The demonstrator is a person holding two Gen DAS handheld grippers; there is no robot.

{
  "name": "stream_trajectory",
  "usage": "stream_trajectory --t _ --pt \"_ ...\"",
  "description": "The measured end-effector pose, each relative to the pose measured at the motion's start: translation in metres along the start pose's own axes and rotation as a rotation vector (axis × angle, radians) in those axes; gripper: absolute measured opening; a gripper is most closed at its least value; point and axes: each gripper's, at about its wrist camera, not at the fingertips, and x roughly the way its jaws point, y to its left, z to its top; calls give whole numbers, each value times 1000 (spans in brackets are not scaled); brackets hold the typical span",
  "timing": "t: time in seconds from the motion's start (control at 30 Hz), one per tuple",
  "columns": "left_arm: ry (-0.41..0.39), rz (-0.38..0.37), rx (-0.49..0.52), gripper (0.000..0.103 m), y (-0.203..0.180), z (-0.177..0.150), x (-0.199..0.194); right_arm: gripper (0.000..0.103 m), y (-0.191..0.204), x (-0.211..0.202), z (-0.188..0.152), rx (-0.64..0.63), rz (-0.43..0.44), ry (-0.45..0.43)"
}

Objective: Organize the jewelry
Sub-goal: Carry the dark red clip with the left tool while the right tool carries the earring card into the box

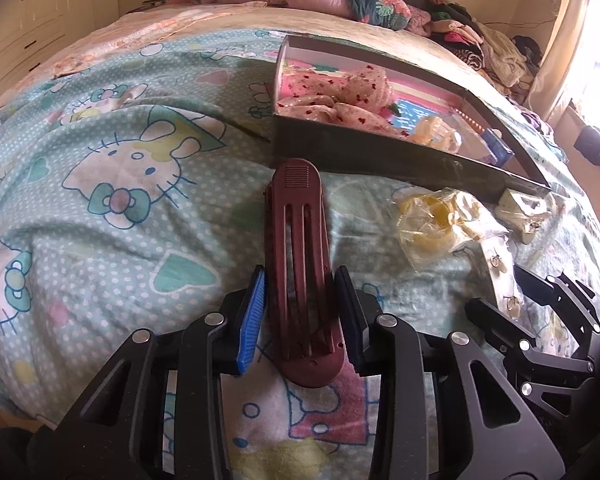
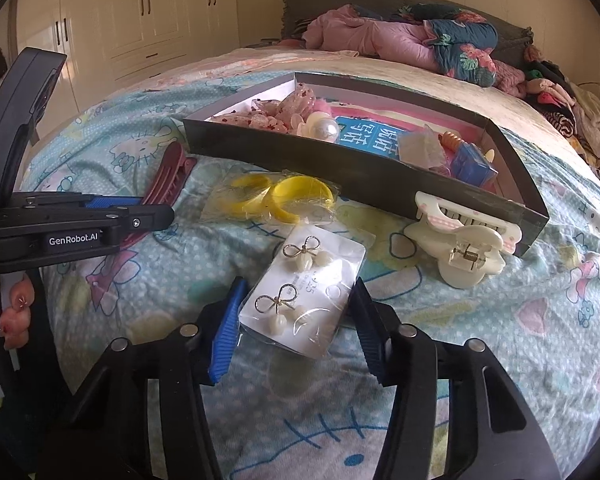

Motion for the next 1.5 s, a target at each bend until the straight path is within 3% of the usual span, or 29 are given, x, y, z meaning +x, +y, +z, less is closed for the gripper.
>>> stream_trajectory --t 0.13,0.47,0.57,1.5 --pt "-6 -50 -1 26 -2 -1 -6 49 -3 -9 -3 -4 12 0" --pt "-28 -95 34 24 -20 -9 -24 49 -19 -34 -12 27 -6 -20" --pt "-32 -99 46 20 -25 -12 -27 49 -25 -42 -14 35 -16 -30" --pt "-135 -137 104 20 -57 -2 -62 49 -48 -76 -4 77 -51 -107"
